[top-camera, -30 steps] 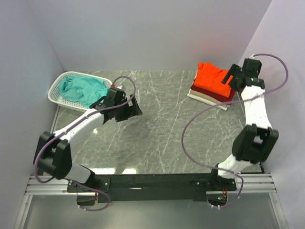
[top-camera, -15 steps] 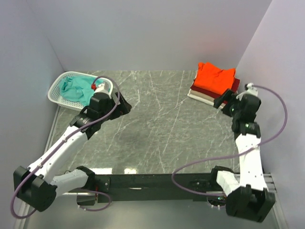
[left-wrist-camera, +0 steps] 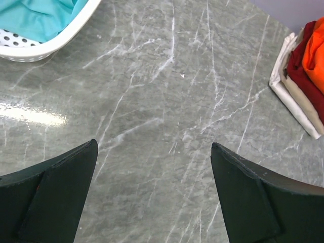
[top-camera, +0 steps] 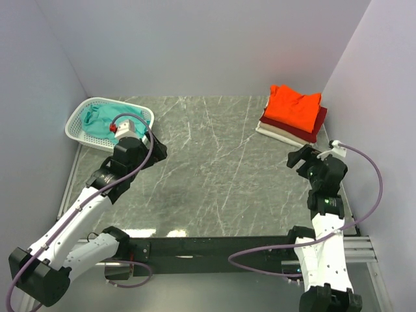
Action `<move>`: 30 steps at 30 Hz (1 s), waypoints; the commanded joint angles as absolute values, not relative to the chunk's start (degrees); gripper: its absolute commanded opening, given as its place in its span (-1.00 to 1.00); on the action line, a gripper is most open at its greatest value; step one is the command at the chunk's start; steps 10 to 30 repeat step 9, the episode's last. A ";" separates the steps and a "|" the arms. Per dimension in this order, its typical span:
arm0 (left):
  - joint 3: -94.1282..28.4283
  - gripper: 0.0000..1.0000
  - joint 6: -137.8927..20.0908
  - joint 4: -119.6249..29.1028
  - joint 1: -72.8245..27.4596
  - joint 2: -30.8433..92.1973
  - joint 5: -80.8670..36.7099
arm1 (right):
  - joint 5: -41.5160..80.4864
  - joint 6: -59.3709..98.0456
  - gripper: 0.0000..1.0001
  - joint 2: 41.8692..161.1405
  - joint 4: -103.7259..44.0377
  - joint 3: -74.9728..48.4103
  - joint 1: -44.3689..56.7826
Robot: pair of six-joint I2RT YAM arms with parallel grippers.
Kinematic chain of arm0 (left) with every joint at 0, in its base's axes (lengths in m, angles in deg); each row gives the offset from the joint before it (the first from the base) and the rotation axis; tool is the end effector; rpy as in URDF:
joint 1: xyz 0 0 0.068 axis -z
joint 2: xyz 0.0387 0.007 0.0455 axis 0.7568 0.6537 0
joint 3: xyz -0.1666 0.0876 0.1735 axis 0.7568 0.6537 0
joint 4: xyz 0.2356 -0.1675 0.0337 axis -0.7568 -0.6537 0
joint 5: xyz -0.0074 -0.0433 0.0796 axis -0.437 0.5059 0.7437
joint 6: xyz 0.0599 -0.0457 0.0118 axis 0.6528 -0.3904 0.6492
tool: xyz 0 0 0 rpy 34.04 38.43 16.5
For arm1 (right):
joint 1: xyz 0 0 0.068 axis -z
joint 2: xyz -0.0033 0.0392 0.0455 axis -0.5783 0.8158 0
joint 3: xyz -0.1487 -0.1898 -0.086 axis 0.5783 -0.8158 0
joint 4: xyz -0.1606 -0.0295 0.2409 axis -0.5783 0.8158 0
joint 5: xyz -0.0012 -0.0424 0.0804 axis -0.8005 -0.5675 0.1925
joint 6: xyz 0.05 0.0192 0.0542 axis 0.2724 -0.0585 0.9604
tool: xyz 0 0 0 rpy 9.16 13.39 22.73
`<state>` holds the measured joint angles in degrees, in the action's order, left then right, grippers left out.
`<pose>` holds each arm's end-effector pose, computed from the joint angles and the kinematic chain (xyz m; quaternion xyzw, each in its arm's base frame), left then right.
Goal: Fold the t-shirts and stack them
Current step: Reset both grippers
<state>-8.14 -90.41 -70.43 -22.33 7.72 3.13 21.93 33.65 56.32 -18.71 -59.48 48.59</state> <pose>0.2494 -0.1052 0.2809 -0.1948 0.8289 -0.1882 0.4895 0.2287 -0.0423 0.2436 0.1892 0.7860 0.1111 0.5779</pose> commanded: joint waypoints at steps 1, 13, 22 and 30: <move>-7.35 0.99 -89.68 -69.69 -22.11 7.30 4.82 | 19.40 32.56 0.82 54.79 -22.79 -59.91 48.25; -8.05 0.99 -87.31 -68.46 -22.11 6.52 4.29 | 18.44 33.26 0.82 52.59 -24.37 -61.05 48.25; -8.05 0.99 -87.31 -68.46 -22.11 6.52 4.29 | 18.44 33.26 0.82 52.59 -24.37 -61.05 48.25; -8.05 0.99 -87.31 -68.46 -22.11 6.52 4.29 | 18.44 33.26 0.82 52.59 -24.37 -61.05 48.25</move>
